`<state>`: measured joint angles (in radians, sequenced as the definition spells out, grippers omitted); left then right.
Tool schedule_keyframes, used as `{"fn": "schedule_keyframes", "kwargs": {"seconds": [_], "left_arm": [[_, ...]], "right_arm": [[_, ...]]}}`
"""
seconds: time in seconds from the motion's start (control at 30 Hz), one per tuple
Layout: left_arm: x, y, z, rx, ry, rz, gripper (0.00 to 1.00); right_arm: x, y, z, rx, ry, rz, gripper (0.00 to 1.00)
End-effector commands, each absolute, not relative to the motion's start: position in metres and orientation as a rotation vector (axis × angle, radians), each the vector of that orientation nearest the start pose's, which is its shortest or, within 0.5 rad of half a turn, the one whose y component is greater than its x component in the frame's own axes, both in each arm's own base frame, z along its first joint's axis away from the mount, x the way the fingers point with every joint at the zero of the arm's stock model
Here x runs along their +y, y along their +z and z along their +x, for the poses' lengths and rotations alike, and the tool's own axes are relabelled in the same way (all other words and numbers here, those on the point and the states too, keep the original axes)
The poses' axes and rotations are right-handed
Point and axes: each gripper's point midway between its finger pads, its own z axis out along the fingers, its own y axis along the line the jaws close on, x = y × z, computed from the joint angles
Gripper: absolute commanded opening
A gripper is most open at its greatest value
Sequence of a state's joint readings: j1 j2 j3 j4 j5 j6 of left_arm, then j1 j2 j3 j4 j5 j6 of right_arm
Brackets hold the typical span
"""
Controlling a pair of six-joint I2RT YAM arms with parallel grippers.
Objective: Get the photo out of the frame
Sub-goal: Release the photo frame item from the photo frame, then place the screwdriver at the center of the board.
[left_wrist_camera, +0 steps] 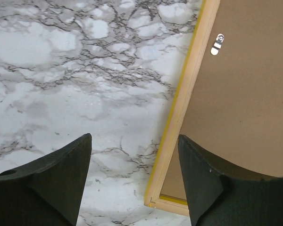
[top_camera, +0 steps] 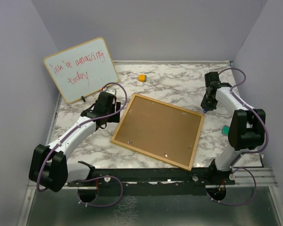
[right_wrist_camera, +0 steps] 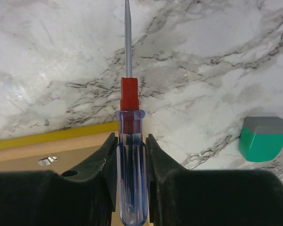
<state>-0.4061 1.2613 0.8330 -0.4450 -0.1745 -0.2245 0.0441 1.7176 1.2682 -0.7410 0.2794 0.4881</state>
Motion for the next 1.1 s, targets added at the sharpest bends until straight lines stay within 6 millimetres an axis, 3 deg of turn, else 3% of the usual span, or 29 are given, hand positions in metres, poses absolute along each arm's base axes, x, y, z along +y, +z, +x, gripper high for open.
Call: {"fn": "schedule_keyframes", "kwargs": {"seconds": [0.0, 0.17, 0.4, 0.5, 0.63, 0.87, 1.07], "left_arm": [[-0.087, 0.12, 0.304, 2.326, 0.025, 0.046, 0.76], [-0.084, 0.128, 0.302, 2.292, 0.015, 0.026, 0.8], [-0.084, 0.128, 0.302, 2.292, 0.015, 0.027, 0.8], [-0.085, 0.128, 0.302, 2.29, 0.012, 0.028, 0.81], [-0.086, 0.128, 0.302, 2.292, 0.005, 0.033, 0.81], [-0.09, 0.125, 0.302, 2.308, -0.012, 0.049, 0.81], [-0.092, 0.126, 0.3, 2.306, -0.031, 0.051, 0.81]], "right_arm": [[-0.035, 0.074, 0.356, 2.542, -0.366, 0.744, 0.0], [-0.049, 0.056, 0.347, 2.566, -0.462, 0.735, 0.0], [-0.05, 0.057, 0.362, 2.556, -0.448, 0.753, 0.0], [-0.061, 0.057, 0.367, 2.54, -0.531, 0.752, 0.01], [-0.073, 0.047, 0.355, 2.555, -0.658, 0.759, 0.0], [-0.059, 0.025, 0.358, 2.615, -0.534, 0.677, 0.0], [-0.054, 0.013, 0.348, 2.657, -0.504, 0.668, 0.0]]}}
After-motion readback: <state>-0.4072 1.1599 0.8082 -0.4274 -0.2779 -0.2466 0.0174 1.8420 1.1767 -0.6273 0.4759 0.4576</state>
